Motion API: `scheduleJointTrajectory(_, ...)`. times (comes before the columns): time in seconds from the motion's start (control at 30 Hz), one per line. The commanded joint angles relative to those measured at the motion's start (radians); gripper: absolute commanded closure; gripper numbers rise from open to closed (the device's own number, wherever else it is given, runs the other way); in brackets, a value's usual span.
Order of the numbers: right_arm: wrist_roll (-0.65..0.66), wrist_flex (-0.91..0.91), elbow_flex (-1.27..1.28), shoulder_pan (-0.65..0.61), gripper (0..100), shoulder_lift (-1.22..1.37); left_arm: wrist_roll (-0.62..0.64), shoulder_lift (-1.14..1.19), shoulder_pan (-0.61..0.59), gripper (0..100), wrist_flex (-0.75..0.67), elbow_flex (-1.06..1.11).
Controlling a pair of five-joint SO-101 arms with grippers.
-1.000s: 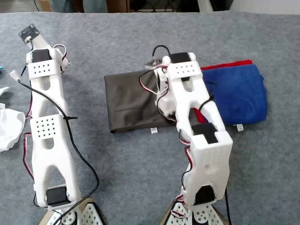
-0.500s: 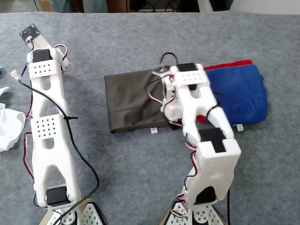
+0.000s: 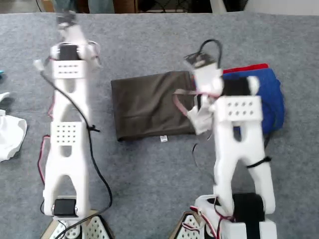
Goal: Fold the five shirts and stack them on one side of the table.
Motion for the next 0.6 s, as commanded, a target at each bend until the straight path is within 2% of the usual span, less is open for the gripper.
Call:
scheduleJointTrajectory(0.0, -0.009, -0.281, 0.177, -0.026, 98.4, -0.030, -0.072, -0.117, 0.071, 97, 0.046, -0.044)
scheduleJointTrajectory(0.1, -0.009, -0.535, 0.314, -0.026, 98.4, -0.016, -0.106, -0.153, 0.101, 97, 0.118, -0.048)
scheduleJointTrajectory(0.17, -0.021, -0.620, 0.357, -0.028, 98.4, -0.016, -0.106, -0.175, 0.105, 97, 0.135, -0.042)
scheduleJointTrajectory(0.23, -0.054, -0.634, 0.358, -0.028, 98.4, -0.015, -0.107, -0.206, 0.105, 97, 0.137, -0.016)
scheduleJointTrajectory(0.3, -0.081, -0.637, 0.357, -0.031, 98.4, -0.015, -0.160, -0.270, 0.114, 97, 0.137, 0.070)
scheduleJointTrajectory(0.57, -0.161, -0.640, 0.358, -0.034, 98.4, -0.008, -0.189, -0.489, 0.183, 97, 0.106, 0.644)
